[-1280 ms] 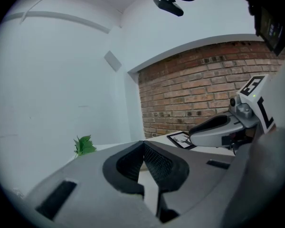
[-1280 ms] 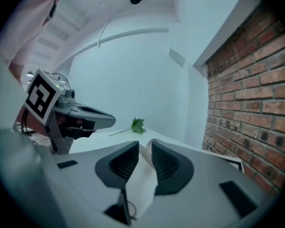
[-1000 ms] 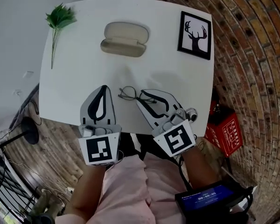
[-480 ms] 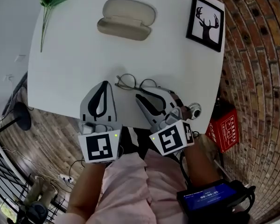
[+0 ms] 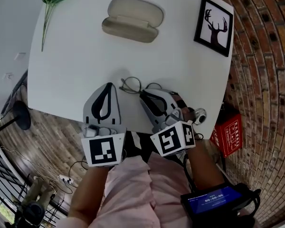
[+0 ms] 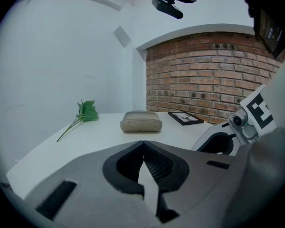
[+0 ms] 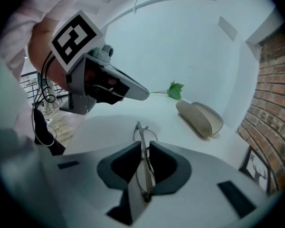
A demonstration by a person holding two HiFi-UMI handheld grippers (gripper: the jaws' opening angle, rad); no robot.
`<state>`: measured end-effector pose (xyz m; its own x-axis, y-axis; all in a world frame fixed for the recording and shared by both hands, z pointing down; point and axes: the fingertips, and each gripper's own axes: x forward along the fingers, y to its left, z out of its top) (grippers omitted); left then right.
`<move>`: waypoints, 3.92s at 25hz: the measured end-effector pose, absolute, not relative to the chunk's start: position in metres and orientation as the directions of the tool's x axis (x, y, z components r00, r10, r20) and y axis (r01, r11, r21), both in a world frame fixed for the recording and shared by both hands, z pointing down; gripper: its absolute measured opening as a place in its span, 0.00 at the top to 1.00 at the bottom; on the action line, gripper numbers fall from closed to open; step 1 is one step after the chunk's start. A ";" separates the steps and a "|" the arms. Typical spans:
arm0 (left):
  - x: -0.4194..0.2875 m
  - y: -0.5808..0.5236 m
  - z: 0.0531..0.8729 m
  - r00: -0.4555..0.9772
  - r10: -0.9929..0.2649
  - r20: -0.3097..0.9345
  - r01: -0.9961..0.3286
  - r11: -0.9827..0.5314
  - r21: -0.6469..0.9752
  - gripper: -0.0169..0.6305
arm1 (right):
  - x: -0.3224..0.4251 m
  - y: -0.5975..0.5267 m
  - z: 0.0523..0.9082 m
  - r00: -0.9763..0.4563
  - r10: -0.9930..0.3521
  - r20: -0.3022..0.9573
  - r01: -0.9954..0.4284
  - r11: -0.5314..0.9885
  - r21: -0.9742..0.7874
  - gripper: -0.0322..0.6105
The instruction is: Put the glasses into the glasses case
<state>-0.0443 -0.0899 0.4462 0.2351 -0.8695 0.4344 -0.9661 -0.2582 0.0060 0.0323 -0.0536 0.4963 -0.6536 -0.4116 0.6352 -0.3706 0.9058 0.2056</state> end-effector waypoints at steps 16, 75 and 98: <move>-0.058 -0.109 0.426 0.240 -0.888 0.393 -0.964 -0.266 -0.012 0.96 | 0.026 -0.070 0.478 -0.647 -0.427 0.631 -0.376 0.899 0.223 0.91; -0.151 -0.248 0.421 0.252 -0.880 0.403 -0.964 -0.263 0.028 0.96 | -0.026 -0.253 0.453 -0.610 -0.414 0.676 -0.293 0.910 0.293 0.91; -0.153 -0.245 0.424 0.254 -0.876 0.409 -0.962 -0.274 0.011 0.96 | -0.033 -0.227 0.473 -0.638 -0.313 0.703 -0.216 0.950 0.227 0.91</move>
